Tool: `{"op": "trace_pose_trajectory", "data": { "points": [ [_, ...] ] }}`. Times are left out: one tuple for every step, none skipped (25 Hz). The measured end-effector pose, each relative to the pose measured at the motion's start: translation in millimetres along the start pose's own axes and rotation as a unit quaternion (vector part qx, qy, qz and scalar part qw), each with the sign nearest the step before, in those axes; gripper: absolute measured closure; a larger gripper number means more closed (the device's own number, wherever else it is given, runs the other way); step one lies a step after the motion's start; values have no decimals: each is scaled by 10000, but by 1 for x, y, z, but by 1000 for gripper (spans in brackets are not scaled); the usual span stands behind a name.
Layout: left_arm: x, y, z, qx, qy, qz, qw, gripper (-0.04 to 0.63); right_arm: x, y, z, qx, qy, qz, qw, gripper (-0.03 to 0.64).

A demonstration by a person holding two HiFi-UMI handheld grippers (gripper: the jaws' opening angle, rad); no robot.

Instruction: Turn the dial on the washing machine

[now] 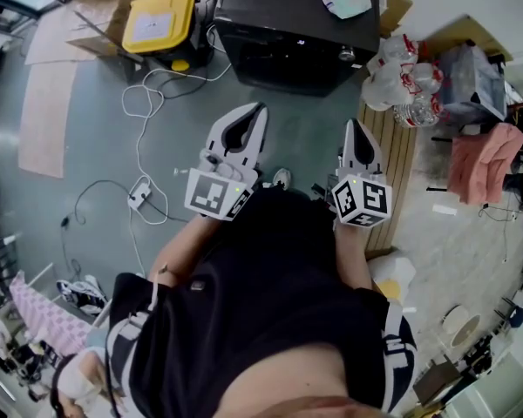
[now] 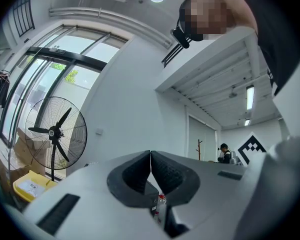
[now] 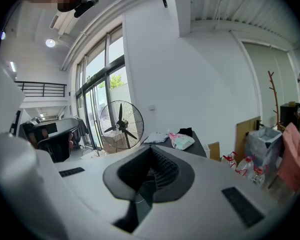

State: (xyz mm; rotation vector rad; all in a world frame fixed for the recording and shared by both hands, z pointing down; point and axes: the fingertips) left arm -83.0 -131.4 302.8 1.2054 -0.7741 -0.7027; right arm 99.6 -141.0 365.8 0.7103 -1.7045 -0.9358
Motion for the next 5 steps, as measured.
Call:
{"op": "trace_pose_trajectory", "data": {
  "points": [
    [-1, 0, 1, 10, -5, -5, 10000, 572, 0, 1, 1, 1, -1, 4, 10000, 592],
    [-2, 1, 2, 11, -10, -4, 10000, 572, 0, 1, 2, -1, -1, 8, 10000, 592],
    [-3, 2, 3, -6, -15, 0, 10000, 573, 1, 2, 3, -4, -2, 9, 10000, 592],
    [-4, 2, 5, -34, -19, 6, 10000, 572, 1, 2, 4, -8, -3, 10, 10000, 592],
    [-5, 2, 6, -65, -23, 11, 10000, 572, 1, 3, 5, -13, -5, 12, 10000, 592]
  ]
}}
Point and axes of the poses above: the fingertips, and each gripper's own axes: x forward along the fingers, z to its left, y out of its underside, and after that the axes turned 15 degrees about z, right-handed
